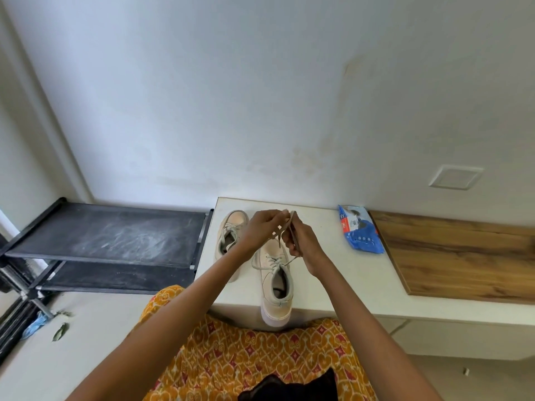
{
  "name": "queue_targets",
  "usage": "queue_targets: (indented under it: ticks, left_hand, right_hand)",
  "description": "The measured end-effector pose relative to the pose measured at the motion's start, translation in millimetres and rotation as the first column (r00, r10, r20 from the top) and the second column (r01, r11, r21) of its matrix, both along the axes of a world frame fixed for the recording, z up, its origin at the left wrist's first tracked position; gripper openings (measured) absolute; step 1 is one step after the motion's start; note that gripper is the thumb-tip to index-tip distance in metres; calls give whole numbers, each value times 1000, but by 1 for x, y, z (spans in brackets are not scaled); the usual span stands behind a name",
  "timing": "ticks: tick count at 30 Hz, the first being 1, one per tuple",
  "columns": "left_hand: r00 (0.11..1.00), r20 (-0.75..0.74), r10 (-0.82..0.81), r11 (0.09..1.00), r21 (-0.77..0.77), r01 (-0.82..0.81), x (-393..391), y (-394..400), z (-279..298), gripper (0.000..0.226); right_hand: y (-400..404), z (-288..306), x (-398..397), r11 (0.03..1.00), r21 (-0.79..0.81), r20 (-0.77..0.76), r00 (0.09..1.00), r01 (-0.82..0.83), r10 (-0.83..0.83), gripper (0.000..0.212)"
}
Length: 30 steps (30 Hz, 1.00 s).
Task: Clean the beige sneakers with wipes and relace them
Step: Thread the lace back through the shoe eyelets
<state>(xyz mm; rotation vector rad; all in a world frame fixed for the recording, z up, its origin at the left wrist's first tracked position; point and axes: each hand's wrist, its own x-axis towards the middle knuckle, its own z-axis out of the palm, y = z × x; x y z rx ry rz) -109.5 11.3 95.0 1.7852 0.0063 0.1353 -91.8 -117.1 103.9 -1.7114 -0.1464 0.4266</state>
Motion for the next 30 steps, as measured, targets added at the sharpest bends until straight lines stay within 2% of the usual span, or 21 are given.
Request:
queue_targets:
  ticks: [3,5,8,11,13,15,17,20,22,23,26,30]
  left_hand:
    - [1000,-9,4,998,60,-3,-3,-5,-3,13]
    - [999,-13,51,999,9,-51,-3,-6,-3,13]
    - [990,-89,107,974,-190,-122,-5,-1,-8,20]
    - [979,-202,13,893,-439,-102,-7,6,-13,24]
    - [966,-258,-17,840,-528,-126,-7,7,-14,25]
    - [955,-289,59,771,-595,-228,-6,6,-13,28]
    - [938,-289,193,638,-689,-344,-3,8,-14,27]
    - [930,-269,251,407,-842,-354,-2,21,-11,30]
    - [935,-265,235,356,-872,-336,-3,27,-8,30]
    - [936,-267,231,372,-865,-338,-4,27,-5,30]
    - [945,-240,220,494,-808,-321,-5,24,7,32]
    - [993,-43,109,674,-731,-105,0,10,41,31]
  right_hand:
    - [-1,1,1,999,-53,-10,1000,4,-4,56]
    - [-4,2,1,995,-99,-14,1000,-21,20,56]
    - [-9,4,-2,985,-154,39,995,-82,89,48]
    - [-14,5,1,971,-226,139,984,-77,110,33]
    - [-17,3,5,973,-224,150,984,-57,93,26]
    - [-20,1,7,979,-200,151,986,-39,70,19]
    - [-23,-3,10,991,-136,155,988,14,7,17]
    - [-29,-9,13,985,17,92,981,170,-171,21]
    - [-34,-13,15,964,40,63,962,264,-266,22]
    - [-35,-14,15,957,36,56,956,287,-289,23]
    - [-30,-12,14,956,35,35,956,290,-291,26]
    - [-13,7,12,982,34,71,979,187,-189,34]
